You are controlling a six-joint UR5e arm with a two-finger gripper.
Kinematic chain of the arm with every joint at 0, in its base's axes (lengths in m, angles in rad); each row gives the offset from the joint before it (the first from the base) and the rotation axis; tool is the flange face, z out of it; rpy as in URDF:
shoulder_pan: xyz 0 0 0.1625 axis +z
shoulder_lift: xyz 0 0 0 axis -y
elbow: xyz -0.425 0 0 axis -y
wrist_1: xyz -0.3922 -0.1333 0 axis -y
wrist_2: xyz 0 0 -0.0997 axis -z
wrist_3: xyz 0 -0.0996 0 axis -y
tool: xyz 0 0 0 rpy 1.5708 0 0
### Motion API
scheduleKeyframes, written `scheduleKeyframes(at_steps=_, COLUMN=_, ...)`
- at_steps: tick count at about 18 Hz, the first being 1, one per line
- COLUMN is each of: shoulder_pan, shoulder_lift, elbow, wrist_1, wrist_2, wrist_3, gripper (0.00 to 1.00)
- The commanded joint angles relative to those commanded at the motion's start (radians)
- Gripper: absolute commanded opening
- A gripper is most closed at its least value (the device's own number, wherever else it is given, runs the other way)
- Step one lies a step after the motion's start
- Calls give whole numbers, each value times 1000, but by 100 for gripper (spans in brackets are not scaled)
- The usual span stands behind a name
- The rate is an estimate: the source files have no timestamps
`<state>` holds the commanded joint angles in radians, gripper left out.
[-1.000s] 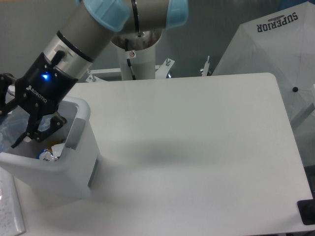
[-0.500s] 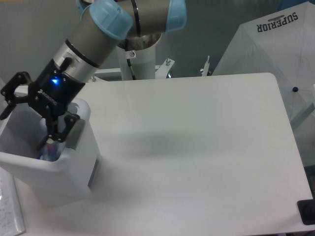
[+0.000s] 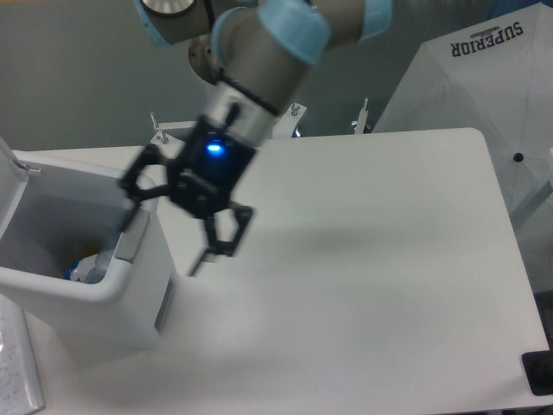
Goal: Place the trash in the trash can
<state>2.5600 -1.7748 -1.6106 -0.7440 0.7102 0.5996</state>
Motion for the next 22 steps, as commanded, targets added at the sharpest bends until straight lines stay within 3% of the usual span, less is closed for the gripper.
scheduleKeyframes(at_steps=4, shoulder_pan=48, shoulder_lift=-70, elbow=-21, wrist_1=-2, wrist_2=3, wrist_3=103, gripper=100)
scheduleKeyframes(at_steps=8, shoulder_pan=75, shoulder_lift=-103, elbow=-37, wrist_1=-2, wrist_2=38, wrist_3=157, gripper=100)
scheduleKeyframes(at_steps=13, shoulder_pan=74, shoulder_lift=-130, elbow=-17, wrist_1=-18, wrist_2=317, wrist_3=201, gripper=100)
scheduleKeyframes(at_steps=17, shoulder_pan=77, shoulder_lift=-147, elbow=27, wrist_1=-63, wrist_2=413, wrist_3=226, gripper=100)
scheduleKeyframes(at_steps=22, shoulder_pan=74, shoulder_lift=-147, elbow=28, wrist_1=-155, wrist_2=581, wrist_3=556, gripper=100)
